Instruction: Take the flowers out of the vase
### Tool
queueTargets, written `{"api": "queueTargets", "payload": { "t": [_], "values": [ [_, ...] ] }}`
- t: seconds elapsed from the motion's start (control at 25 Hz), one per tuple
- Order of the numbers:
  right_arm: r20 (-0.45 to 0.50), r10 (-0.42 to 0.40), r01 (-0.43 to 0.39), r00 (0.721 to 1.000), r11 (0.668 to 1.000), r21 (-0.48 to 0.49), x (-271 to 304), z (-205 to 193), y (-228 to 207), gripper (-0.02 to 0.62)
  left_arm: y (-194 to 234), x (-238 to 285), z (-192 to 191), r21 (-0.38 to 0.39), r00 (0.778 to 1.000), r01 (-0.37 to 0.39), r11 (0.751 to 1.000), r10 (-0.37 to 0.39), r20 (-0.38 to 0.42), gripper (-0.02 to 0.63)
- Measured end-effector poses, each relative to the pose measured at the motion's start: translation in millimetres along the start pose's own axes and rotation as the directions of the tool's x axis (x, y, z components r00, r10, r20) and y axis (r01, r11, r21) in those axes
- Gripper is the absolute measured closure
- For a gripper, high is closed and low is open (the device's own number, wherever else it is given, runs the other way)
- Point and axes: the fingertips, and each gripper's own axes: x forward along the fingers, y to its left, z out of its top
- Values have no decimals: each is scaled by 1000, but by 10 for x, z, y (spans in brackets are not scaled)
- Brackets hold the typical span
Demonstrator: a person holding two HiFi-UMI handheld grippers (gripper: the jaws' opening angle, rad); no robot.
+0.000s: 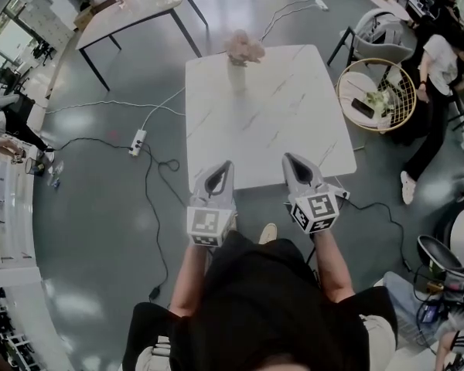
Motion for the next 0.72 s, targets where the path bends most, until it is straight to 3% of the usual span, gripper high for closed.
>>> {"api": "queueTargets", "payload": {
  "t": [0.72],
  "values": [
    [-3, -67, 67, 998, 998, 12, 1282, 289, -48, 592, 1145, 855, 128, -21, 998, 69, 997, -68, 5, 600]
  ]
}}
